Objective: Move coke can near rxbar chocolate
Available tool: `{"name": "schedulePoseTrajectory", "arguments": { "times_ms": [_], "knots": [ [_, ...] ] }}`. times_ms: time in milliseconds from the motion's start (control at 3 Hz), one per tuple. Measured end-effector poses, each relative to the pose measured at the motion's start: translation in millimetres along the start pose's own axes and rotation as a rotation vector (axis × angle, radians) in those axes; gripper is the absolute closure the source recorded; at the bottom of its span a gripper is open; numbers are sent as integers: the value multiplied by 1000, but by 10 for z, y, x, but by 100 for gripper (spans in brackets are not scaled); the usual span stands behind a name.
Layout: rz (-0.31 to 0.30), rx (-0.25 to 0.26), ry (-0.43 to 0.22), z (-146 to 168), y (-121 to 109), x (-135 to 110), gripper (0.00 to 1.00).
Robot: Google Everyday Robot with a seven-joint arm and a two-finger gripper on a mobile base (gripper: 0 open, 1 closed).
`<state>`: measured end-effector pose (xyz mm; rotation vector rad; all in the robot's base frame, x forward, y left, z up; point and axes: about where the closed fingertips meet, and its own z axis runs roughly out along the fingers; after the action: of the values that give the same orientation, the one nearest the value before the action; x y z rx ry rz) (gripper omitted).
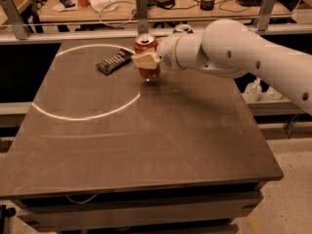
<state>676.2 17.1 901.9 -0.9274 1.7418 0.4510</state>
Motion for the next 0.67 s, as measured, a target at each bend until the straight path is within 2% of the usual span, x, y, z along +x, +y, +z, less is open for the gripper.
{"name": "schedulePoseTrajectory", "arguments": {
  "times_ms": [667],
  "knots": [
    [-15,-8,-1,475,-331,-107,100]
  ]
}}
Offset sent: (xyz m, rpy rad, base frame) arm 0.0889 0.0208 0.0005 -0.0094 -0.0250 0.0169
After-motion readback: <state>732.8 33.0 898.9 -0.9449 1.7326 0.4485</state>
